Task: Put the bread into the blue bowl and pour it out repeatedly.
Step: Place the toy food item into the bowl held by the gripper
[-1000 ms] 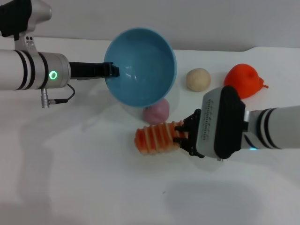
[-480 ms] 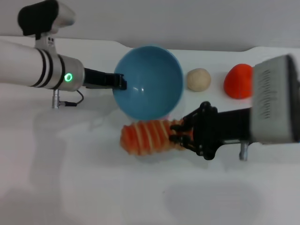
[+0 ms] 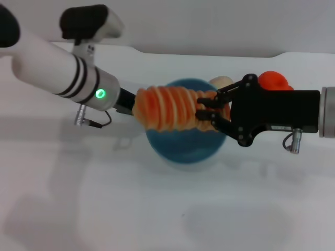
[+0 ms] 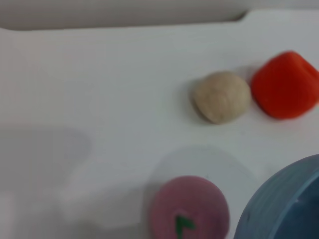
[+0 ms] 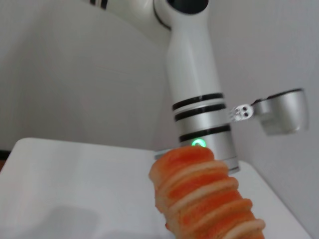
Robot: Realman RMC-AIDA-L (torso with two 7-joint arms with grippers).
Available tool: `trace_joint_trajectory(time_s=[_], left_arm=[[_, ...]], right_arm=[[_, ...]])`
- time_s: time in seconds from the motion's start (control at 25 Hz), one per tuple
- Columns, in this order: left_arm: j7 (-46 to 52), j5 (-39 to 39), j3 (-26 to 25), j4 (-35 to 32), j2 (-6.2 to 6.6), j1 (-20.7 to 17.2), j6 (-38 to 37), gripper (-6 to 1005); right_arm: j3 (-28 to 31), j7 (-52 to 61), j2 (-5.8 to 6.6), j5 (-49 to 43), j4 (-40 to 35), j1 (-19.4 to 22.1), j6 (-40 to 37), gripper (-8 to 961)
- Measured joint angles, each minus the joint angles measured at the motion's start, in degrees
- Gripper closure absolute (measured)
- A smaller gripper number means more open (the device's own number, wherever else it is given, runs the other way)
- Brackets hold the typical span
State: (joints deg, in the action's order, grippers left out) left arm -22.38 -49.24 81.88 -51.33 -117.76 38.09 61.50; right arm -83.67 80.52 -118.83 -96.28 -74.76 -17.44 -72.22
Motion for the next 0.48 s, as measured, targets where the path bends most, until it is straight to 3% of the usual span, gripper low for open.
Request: trace_joint_trajectory(time_s=[0.24,0.48], left_arm=[[3.7,0.4,5.1,-0.6,-0.05,2.6,1.6,1000],[5.0,0.5,5.8,-0.8,-0.07,4.1,3.0,1000]], right_arm=[[0.4,-1.6,-0.10,1.0,5.7,-0.9,3.0,828],[0.2,-1.6,-0.02,1.2,7.6,0.4,4.4,836]])
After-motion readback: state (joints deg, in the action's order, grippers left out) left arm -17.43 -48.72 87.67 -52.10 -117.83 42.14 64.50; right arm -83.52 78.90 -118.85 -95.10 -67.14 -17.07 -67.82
